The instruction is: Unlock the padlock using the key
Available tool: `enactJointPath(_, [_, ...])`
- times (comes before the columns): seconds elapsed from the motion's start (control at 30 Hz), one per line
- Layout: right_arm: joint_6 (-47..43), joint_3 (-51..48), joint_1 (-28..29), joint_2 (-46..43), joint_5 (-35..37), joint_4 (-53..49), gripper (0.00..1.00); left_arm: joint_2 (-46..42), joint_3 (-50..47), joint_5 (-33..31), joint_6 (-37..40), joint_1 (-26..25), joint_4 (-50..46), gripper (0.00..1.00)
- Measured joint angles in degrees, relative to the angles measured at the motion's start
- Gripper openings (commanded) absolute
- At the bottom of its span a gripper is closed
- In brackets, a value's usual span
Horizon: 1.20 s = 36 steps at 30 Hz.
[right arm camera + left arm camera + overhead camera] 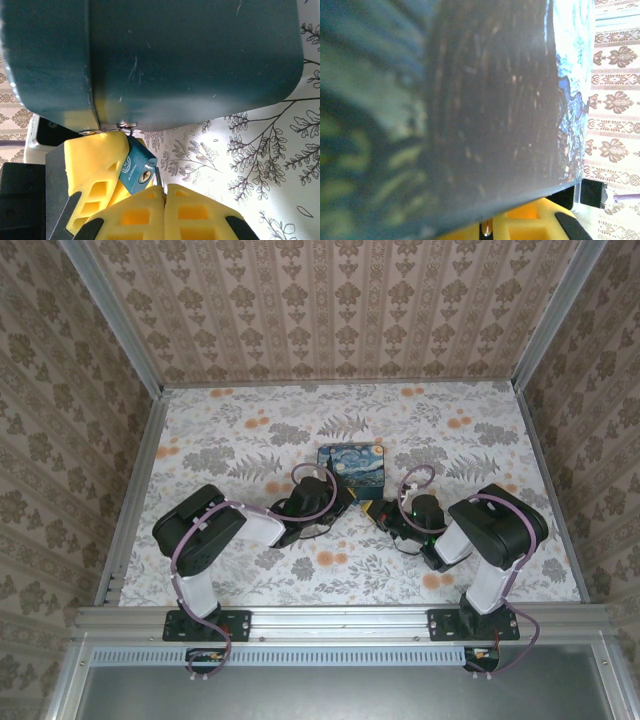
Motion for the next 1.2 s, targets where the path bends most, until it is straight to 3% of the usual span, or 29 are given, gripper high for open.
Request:
enactJointPath(0.87, [0.6,1.0,0.2,-2.4,-0.3,-3.4,0.0,0.0,0.0,-0.9,0.0,0.0,-0.1,0.0])
enactJointPath(1.2, [-3.2,1.8,-0.3,-1.2,-0.2,-2.0,0.0,1.9,0.0,-1.6,-4.6,0.1,4.7,0.0])
